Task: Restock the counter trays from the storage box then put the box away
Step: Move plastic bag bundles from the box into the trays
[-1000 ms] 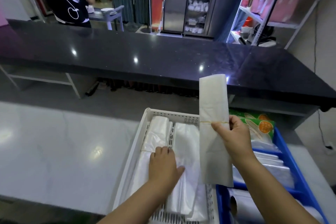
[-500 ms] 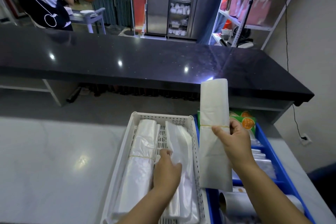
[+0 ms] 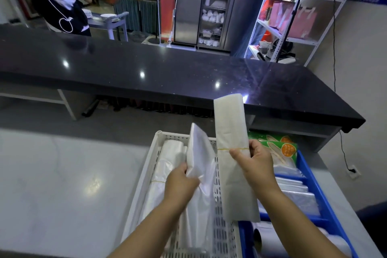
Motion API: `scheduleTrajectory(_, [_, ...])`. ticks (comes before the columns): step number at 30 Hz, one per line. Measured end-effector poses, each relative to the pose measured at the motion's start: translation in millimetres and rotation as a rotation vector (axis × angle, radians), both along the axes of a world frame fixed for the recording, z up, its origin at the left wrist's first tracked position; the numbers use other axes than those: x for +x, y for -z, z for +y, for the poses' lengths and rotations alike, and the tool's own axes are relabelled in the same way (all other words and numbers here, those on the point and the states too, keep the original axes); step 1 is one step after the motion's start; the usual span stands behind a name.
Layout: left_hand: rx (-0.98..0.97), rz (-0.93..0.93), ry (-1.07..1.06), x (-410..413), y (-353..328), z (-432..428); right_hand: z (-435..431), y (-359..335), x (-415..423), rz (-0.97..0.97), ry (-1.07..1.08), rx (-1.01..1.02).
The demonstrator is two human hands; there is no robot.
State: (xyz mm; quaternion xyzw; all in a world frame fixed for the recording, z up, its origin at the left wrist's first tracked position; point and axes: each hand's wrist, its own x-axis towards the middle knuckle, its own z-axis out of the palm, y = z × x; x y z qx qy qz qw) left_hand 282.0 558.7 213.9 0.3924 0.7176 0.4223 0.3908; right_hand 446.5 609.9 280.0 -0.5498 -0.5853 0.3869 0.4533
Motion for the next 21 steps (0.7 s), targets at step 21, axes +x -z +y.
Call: scheduleTrajectory(21, [0.193,0.140,-0.219,-134.9,-59.6,-33.9,-48.1,96.7,-113.6,-0.342,-0.116,-0.236])
